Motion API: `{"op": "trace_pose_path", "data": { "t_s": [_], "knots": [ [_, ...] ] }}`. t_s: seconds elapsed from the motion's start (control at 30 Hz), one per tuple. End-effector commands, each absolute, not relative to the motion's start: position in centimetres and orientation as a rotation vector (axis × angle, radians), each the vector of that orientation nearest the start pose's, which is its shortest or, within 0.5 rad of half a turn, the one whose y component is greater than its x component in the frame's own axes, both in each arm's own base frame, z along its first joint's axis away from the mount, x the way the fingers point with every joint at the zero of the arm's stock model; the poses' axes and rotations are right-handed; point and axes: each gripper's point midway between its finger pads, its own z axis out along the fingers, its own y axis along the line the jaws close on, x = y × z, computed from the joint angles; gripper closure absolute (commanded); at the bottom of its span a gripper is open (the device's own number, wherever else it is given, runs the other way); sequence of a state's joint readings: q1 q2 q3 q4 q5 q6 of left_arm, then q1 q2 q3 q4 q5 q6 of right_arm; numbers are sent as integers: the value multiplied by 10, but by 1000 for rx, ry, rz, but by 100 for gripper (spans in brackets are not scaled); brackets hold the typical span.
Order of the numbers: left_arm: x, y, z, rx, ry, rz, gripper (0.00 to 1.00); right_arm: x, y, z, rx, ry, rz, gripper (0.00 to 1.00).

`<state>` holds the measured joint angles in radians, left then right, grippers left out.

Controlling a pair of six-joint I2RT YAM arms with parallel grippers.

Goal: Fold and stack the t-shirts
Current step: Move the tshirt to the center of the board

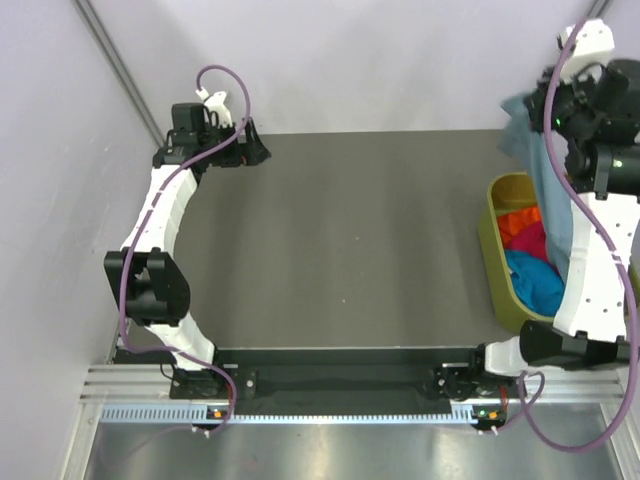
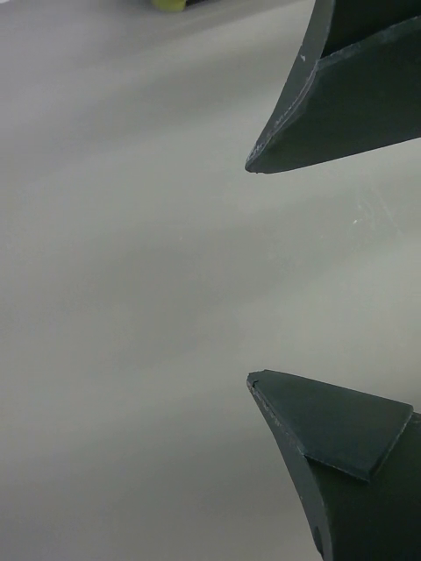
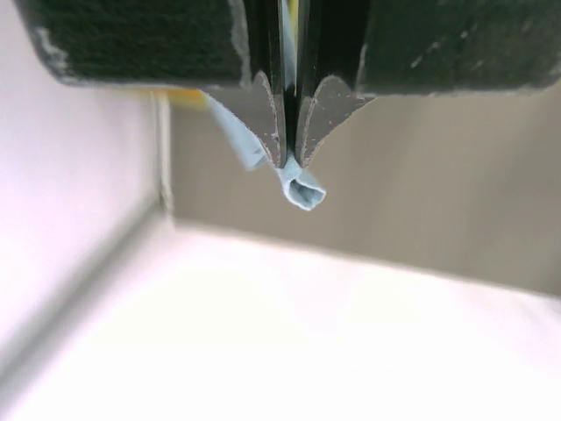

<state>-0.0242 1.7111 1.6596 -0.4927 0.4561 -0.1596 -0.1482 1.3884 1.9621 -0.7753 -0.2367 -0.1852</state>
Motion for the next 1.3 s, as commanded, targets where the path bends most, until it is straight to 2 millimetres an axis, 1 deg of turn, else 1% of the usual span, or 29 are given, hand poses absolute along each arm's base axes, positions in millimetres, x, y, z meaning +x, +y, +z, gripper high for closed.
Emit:
{"op": "trace_pose_path", "data": {
  "t_s": [0.0, 0.03, 0.07, 0.1, 0.13, 0.17, 0.2, 0.23, 0.27, 0.3, 0.33, 0.37, 0.4, 0.43, 0.47, 0.5, 0.53, 0.57, 0.7, 0.73, 0.77, 0.83, 0.9, 0.93, 1.0, 1.07, 1.17, 1.23, 1.27],
  "knots": [
    [458, -108, 282, 184, 2094, -683, 1, 400, 36, 530, -337, 1543, 122, 100],
    [455, -109, 280, 208, 2109, -690, 1, 416, 48, 526, -366, 1550, 143, 100],
    [451, -109, 279, 201, 2119, -694, 1, 411, 66, 552, -412, 1478, 158, 100],
    [450, -107, 280, 191, 2111, -703, 1, 409, 93, 559, -472, 1443, 199, 100],
    [445, -107, 285, 158, 2104, -727, 1, 415, 108, 563, -511, 1415, 218, 100],
    [441, -107, 278, 132, 2121, -754, 1, 405, 129, 581, -543, 1347, 253, 100],
    [440, -112, 281, 133, 2104, -787, 1, 402, 138, 600, -544, 1268, 265, 100],
    [436, -113, 285, 110, 2095, -807, 1, 396, 147, 612, -531, 1225, 295, 100],
    [432, -115, 277, 97, 2105, -825, 2, 392, 151, 626, -516, 1177, 296, 100],
    [432, -116, 279, 96, 2091, -831, 4, 380, 164, 645, -522, 1103, 318, 100],
    [428, -117, 279, 102, 2090, -844, 7, 377, 171, 654, -525, 1068, 324, 100],
    [427, -117, 276, 103, 2096, -842, 8, 361, 180, 674, -523, 1002, 340, 100],
    [426, -116, 275, 105, 2100, -832, 9, 353, 183, 685, -519, 958, 345, 100],
    [425, -114, 274, 117, 2104, -816, 9, 339, 183, 706, -503, 872, 340, 100],
    [426, -112, 274, 118, 2104, -796, 8, 333, 181, 717, -487, 831, 308, 100],
    [427, -111, 273, 120, 2106, -786, 8, 317, 190, 732, -483, 759, 318, 100],
    [427, -110, 274, 124, 2101, -775, 8, 311, 192, 739, -494, 717, 278, 100],
    [427, -109, 273, 124, 2104, -767, 8, 299, 202, 745, -499, 684, 294, 100],
    [429, -107, 274, 119, 2096, -746, 9, 264, 222, 766, -486, 569, 353, 100],
    [429, -106, 275, 120, 2094, -743, 9, 260, 228, 767, -492, 552, 351, 100],
    [429, -106, 274, 118, 2097, -742, 9, 248, 233, 773, -490, 524, 371, 100],
    [429, -104, 273, 112, 2099, -728, 9, 241, 236, 779, -480, 485, 363, 100],
    [428, -104, 273, 110, 2098, -723, 9, 228, 233, 792, -438, 423, 381, 100],
    [428, -104, 274, 111, 2095, -723, 9, 229, 238, 792, -438, 415, 377, 100],
    [427, -103, 271, 108, 2099, -722, 9, 221, 239, 798, -424, 382, 379, 100],
    [427, -103, 270, 106, 2098, -721, 10, 216, 246, 798, -435, 370, 388, 100],
    [426, -103, 268, 100, 2102, -720, 10, 214, 249, 800, -437, 350, 375, 100],
    [427, -102, 266, 91, 2106, -717, 10, 222, 254, 792, -475, 366, 299, 100],
    [428, -102, 267, 93, 2104, -715, 10, 252, 262, 772, -494, 447, 246, 100]
  ]
}}
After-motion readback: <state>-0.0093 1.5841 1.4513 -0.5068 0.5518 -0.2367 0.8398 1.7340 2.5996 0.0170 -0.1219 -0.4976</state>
